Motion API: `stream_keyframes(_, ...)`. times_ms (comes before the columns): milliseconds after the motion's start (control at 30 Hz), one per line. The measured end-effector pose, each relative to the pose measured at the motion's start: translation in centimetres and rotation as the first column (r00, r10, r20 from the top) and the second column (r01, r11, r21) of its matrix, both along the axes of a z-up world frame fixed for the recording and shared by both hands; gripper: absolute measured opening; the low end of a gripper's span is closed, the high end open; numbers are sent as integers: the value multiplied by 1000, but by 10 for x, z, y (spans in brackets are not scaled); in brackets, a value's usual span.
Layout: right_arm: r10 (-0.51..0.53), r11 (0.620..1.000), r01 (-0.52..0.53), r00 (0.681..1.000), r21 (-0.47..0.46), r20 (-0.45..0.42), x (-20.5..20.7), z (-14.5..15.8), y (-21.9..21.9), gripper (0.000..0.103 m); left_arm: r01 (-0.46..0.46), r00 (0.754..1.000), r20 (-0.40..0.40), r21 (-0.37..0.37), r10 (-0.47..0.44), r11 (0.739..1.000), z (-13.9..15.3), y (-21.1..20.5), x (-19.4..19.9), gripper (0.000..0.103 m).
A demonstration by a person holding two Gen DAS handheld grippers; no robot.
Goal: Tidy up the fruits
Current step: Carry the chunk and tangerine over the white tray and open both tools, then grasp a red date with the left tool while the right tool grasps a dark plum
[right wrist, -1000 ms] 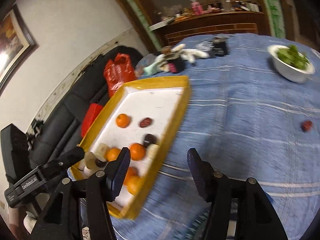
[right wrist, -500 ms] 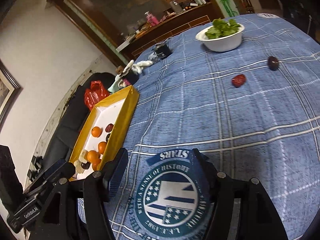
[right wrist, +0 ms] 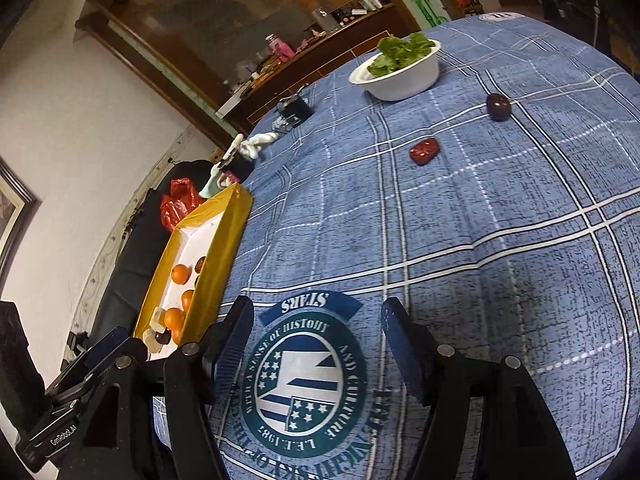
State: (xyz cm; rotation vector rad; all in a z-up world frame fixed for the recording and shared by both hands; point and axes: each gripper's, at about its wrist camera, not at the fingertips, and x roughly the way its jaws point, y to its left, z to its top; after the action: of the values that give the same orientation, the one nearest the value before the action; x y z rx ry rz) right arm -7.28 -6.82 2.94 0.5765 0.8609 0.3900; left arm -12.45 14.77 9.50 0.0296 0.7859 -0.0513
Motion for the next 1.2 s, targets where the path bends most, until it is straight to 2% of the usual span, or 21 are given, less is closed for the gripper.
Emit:
stream_keyframes(967,-1,1000,1,999,4,-44,8,-18,1,75,3,999,-51,-7,-3,1000,-16,-2,16,85)
stream_keyframes(1200,-2,1000,3,999,12,-44,5,-17,-9,76,27,997,-76,-76,-33,997,-18,4,22,85)
